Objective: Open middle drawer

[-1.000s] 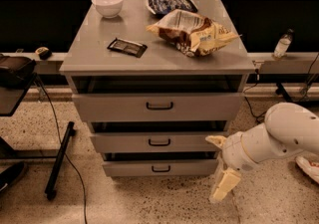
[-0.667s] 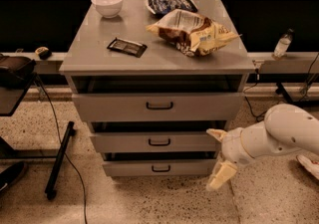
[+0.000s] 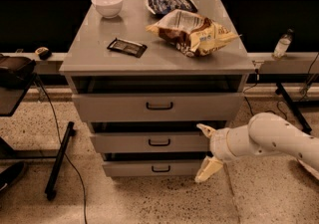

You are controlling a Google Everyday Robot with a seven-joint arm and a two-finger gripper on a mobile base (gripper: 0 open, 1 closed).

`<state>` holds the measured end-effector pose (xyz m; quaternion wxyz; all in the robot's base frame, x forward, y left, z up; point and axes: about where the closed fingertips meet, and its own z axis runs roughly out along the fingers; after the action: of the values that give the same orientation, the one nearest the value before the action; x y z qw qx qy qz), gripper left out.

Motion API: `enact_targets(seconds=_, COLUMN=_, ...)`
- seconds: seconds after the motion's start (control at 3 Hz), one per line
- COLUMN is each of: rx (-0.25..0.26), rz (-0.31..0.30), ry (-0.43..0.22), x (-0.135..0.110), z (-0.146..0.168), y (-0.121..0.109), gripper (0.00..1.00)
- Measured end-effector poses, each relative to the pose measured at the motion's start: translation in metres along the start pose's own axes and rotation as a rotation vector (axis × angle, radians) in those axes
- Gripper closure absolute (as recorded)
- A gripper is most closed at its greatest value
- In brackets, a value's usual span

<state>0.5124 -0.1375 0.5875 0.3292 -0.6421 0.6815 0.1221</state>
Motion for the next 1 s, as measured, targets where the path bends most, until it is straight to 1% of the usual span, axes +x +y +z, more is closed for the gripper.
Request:
enact_targets(seconds=0.33, rx=-0.001, rz=0.001, ry=0.0, x=0.0, z=0.0, y=0.0, gripper=0.0)
enact_targets(seconds=0.67, rx=-0.004, rz=-0.118, ry=0.024, x=0.004, z=0.016, y=-0.018, gripper=0.0)
enact_targets(seconds=1.0, rx=-0.019, rz=-0.27, ry=0.06, x=0.016, z=0.045, y=-0.042, gripper=0.0)
